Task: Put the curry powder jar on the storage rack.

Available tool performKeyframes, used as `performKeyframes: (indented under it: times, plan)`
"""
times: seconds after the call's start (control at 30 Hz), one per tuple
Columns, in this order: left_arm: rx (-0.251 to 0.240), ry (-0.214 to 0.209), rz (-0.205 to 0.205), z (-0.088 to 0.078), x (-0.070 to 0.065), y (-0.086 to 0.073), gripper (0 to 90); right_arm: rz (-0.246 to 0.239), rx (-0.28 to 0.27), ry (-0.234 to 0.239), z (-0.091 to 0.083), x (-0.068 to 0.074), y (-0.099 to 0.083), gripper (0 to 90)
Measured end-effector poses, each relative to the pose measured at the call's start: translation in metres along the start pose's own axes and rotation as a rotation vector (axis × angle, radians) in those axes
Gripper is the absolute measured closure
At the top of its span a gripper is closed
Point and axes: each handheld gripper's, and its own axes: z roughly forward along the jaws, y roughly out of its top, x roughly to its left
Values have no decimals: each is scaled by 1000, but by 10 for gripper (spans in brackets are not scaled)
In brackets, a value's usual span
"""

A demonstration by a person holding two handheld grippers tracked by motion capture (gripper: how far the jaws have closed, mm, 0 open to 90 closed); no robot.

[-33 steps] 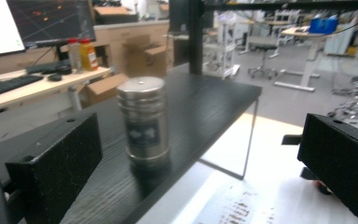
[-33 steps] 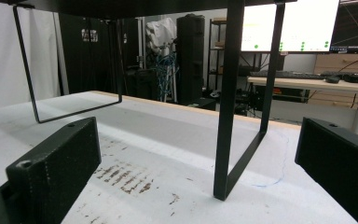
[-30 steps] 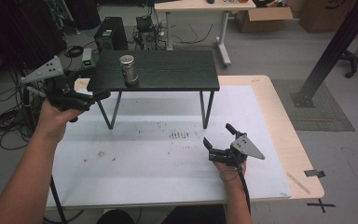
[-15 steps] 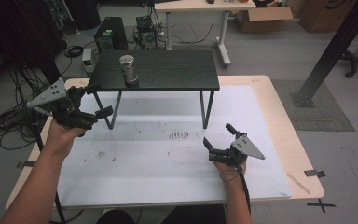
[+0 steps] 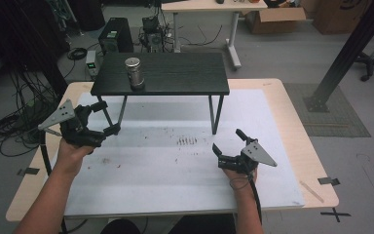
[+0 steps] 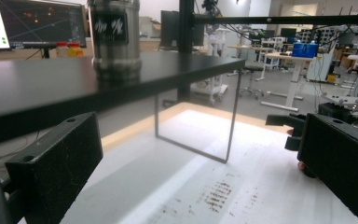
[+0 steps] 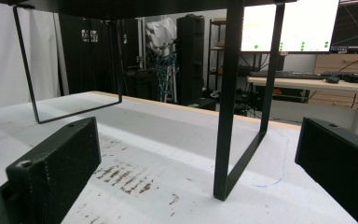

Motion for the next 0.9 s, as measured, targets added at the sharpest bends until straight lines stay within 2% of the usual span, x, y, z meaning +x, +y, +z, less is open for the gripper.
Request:
performKeyframes:
  times: [0.1, 0.27, 0.43, 0.6, 0.9]
  plan:
    - [-3, 6, -7, -1, 0, -8, 2, 0, 1, 0, 0, 0, 0, 0]
    - [-2, 26, -27, -1, -4, -40, 2, 0, 3, 1, 0, 0, 0, 0]
    - [32, 47, -44, 1, -8, -65, 3, -1, 3, 0, 0, 0, 0, 0]
    - [42, 87, -60, 1, -9, -80, 3, -2, 3, 1, 0, 0, 0, 0]
    - [65, 115, -68, 0, -9, -99, 3, -3, 2, 0, 0, 0, 0, 0]
